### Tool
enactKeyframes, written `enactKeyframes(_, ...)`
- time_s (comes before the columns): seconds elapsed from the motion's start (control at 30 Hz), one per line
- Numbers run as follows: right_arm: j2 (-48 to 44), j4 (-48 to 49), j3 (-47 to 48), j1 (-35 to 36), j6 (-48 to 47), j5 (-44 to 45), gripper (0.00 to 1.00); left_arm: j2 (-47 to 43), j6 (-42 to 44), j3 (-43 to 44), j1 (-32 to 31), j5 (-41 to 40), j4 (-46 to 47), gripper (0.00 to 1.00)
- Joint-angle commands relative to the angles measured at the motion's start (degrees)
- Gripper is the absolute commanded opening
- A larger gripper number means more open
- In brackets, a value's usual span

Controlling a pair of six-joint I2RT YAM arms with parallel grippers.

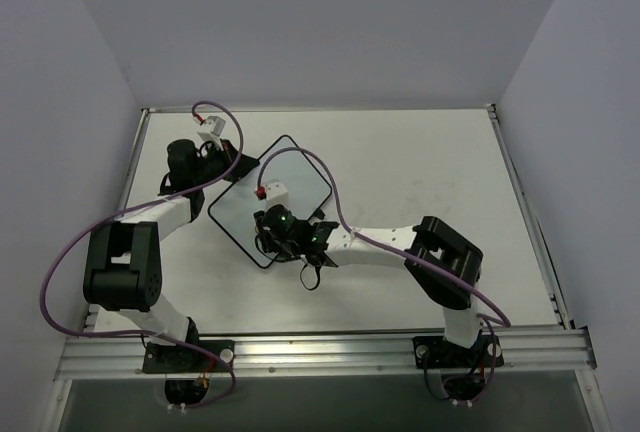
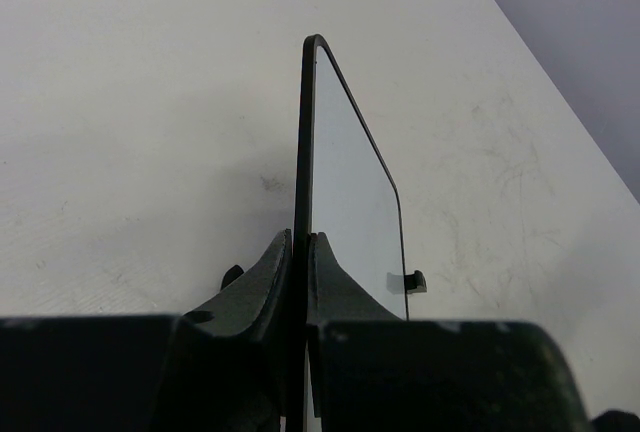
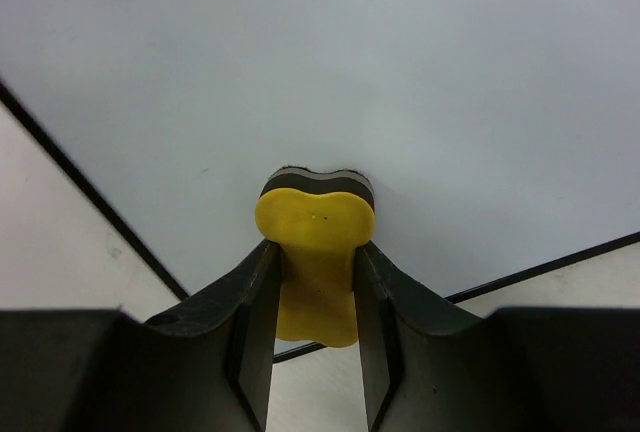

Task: Erase the whiteboard

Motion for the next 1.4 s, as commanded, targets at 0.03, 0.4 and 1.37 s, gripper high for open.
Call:
enactKeyframes(0.03,0.9,-6.2,-0.5,-5.7,2.7,4.5,0.00,0.2,0.9,1.9,-1.7,0.8,-1.8,0.02)
enactKeyframes(0.4,1.5,-10.3,1.9,-9.6,5.2,4.9,0.00,0.0,1.2,1.7,-1.8,0.4,-2.1,0.02)
enactKeyframes(1.37,0.5,-10.2,1.2,-10.4,5.5,3.3,0.00,-1.4,0.8,1.2,-1.6,-1.5,-1.8,0.26)
